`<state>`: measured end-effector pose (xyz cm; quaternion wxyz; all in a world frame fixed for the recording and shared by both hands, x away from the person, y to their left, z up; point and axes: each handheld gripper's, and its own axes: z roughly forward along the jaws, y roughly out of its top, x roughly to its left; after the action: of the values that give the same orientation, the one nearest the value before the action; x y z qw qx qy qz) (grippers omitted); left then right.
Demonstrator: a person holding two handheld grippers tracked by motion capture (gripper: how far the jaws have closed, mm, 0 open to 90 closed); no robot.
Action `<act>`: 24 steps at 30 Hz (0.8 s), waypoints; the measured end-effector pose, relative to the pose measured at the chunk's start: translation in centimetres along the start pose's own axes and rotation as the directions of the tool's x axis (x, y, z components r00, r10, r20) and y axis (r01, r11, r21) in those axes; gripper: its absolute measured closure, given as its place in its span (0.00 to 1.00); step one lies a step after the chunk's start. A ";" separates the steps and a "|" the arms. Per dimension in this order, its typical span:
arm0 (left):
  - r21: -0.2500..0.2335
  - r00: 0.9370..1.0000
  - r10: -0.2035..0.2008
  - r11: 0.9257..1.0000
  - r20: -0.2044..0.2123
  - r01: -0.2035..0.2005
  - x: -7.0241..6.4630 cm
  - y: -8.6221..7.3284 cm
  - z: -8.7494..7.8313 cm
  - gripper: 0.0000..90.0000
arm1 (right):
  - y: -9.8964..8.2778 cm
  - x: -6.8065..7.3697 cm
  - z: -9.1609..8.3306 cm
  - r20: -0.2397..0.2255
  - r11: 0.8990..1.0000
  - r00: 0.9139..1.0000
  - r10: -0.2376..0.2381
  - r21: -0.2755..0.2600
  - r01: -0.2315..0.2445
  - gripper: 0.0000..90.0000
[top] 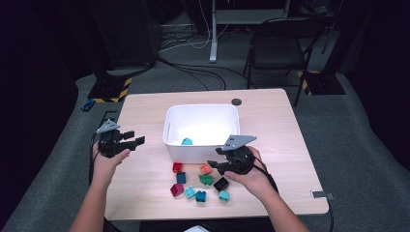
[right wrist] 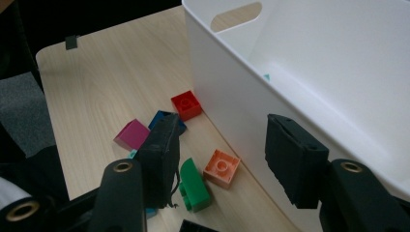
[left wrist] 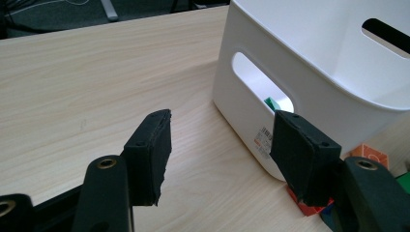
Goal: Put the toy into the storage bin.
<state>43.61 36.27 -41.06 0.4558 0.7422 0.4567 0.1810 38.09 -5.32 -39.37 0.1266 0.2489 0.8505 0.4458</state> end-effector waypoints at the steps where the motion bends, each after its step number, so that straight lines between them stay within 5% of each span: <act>1: 0.004 1.000 -0.001 1.000 0.000 0.001 0.0 0.0 0.0 0.44 | -0.4 0.1 0.1 -0.003 1.000 1.000 0.005 0.002 -0.005 0.51; 24: 0.012 1.000 -0.013 1.000 -0.011 0.013 0.2 -0.2 0.2 0.44 | -6.6 1.1 3.1 0.022 0.995 0.999 0.046 0.088 -0.048 0.44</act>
<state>43.72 36.34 -41.38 0.4500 0.7409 0.4652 0.1791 36.46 -5.78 -46.55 0.1135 0.2786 0.8619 0.4082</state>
